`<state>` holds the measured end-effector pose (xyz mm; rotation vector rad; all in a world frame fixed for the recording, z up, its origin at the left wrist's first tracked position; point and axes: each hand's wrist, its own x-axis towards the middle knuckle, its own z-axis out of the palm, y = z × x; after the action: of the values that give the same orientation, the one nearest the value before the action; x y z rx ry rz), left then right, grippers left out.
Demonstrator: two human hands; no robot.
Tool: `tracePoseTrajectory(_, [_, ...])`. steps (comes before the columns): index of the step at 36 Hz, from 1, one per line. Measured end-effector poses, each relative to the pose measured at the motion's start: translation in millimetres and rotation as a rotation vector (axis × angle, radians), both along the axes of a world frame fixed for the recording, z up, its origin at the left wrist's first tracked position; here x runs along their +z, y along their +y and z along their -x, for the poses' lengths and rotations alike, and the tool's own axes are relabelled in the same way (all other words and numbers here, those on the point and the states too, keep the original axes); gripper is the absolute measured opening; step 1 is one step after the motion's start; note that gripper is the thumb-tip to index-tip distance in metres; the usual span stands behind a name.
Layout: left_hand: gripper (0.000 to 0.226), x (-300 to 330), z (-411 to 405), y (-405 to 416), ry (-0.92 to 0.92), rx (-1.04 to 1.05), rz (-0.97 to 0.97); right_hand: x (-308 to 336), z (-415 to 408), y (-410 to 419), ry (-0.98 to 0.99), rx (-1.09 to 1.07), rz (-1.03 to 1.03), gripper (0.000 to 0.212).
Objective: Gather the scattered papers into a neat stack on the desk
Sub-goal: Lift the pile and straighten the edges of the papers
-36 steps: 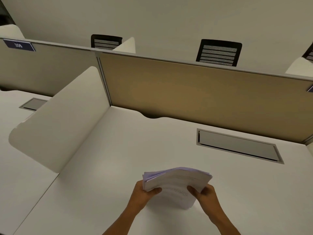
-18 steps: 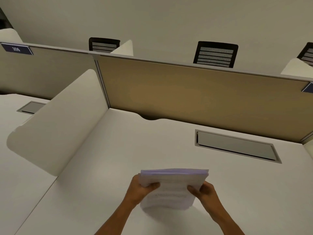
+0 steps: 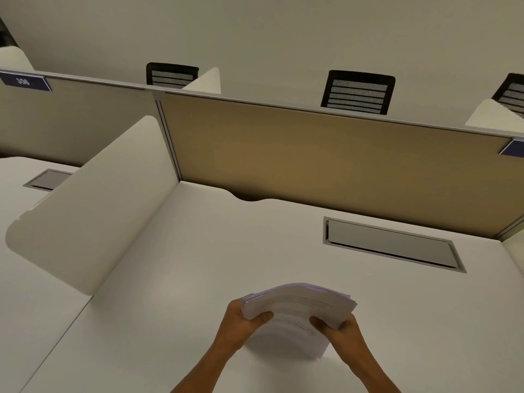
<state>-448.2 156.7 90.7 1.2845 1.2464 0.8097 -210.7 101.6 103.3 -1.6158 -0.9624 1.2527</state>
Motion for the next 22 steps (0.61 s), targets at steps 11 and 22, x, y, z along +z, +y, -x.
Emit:
tracePoseTrajectory(11, [0.026,5,-6,6,-0.039,0.104,0.034,3,5,4,0.023,-0.054,-0.056,0.025])
tracePoseTrajectory(22, [0.033,-3,-4,0,-0.011,0.077,0.073,-5,9,-4,0.017,-0.033,-0.021,0.026])
